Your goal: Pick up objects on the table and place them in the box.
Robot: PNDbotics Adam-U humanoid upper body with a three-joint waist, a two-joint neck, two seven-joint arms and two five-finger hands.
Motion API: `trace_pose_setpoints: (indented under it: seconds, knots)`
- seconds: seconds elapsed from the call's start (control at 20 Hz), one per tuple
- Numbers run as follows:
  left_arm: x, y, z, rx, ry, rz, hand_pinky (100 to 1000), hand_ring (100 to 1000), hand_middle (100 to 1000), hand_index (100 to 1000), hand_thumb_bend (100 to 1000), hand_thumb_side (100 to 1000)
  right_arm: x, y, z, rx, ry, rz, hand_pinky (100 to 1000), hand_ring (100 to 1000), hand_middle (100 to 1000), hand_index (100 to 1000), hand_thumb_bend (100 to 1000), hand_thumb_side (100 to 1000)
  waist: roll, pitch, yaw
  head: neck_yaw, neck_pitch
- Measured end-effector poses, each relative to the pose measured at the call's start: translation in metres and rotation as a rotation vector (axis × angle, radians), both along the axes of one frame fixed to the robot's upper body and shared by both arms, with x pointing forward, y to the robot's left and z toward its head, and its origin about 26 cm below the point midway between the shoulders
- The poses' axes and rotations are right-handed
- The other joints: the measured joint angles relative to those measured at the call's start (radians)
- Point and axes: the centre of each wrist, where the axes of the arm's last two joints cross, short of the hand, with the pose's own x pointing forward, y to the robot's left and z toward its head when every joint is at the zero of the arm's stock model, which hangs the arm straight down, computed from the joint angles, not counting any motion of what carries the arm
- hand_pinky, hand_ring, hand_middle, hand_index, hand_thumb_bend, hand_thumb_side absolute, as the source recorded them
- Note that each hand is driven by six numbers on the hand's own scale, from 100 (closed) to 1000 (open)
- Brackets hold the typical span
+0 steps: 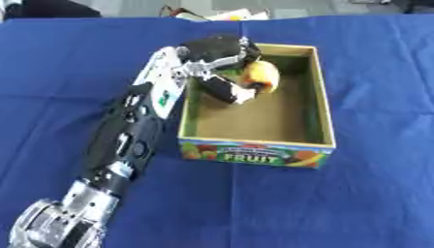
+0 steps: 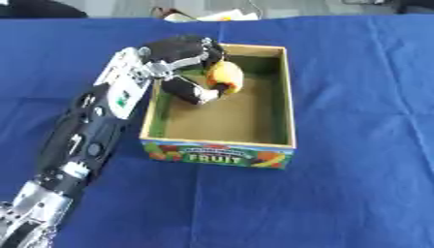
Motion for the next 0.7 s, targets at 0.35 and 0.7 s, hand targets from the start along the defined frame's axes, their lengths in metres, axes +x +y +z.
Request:
trace_pose_setpoints:
  seconds: [0.35, 0.7]
  knots:
    - [0.0025, -0.0014, -0.0105, 0.122, -0.008, 0.043, 607, 698, 640, 953, 113, 1000, 0.0006, 0.0006, 0.0012, 0.003, 0.0, 0.005, 561, 771, 515, 864, 100, 1000, 0.0, 0.0, -0.002, 0.003, 0.0]
    - [0.0027, -0.0032, -0.0122, 0.157, -0.029, 0.04, 639, 772, 738, 1000, 420, 1000, 0.0008, 0.0009, 0.0016, 0.003, 0.001, 0.005, 561, 770, 515, 864, 100, 1000, 0.002, -0.001, -0.002, 0.002, -0.004]
